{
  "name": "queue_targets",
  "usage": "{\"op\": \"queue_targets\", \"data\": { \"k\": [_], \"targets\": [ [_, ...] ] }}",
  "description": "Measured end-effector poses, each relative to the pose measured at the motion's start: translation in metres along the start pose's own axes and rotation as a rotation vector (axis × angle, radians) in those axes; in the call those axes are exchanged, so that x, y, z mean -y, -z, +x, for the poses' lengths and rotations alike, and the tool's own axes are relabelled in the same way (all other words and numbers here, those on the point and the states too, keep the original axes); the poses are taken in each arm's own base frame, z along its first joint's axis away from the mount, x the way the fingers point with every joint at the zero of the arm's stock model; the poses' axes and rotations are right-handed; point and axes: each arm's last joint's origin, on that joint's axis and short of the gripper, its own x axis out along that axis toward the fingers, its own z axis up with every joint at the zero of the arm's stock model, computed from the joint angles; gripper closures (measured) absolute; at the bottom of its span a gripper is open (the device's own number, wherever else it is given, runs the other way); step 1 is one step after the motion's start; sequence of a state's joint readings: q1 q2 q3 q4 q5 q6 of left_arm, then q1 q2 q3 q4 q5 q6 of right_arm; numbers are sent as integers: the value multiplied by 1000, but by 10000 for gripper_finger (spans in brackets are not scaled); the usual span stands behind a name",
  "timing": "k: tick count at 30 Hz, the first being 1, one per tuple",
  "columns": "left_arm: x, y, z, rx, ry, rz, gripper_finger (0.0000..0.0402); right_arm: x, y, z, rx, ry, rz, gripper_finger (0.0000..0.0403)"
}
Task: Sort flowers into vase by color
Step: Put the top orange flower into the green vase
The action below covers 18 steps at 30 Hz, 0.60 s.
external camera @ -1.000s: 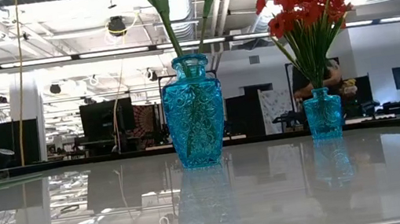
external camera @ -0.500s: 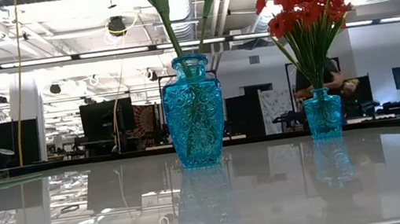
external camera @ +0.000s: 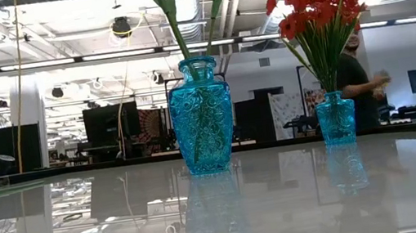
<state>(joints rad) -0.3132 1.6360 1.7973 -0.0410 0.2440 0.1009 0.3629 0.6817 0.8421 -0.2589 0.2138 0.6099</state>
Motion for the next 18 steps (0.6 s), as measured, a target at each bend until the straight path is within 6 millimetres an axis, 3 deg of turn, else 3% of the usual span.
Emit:
{"op": "queue_targets", "data": {
  "k": [3, 6, 11, 14, 18],
  "targets": [
    [10, 1, 4, -9, -63, -9, 401, 1, 4, 0, -71, -30, 65, 285],
    [16, 4, 6, -12, -155, -12, 401, 1, 9, -7, -257, -56, 141, 289],
    [17, 19, 11, 96, -255, -75, 401, 2, 7, -38, -624, 120, 312, 318],
    [16, 39, 14, 189, -307, -132, 401, -1, 7, -53, -836, 137, 410, 340],
    [14, 74, 33, 261, -361, -196, 401, -2, 16, -59, -1012, 108, 487, 359]
  ]
}}
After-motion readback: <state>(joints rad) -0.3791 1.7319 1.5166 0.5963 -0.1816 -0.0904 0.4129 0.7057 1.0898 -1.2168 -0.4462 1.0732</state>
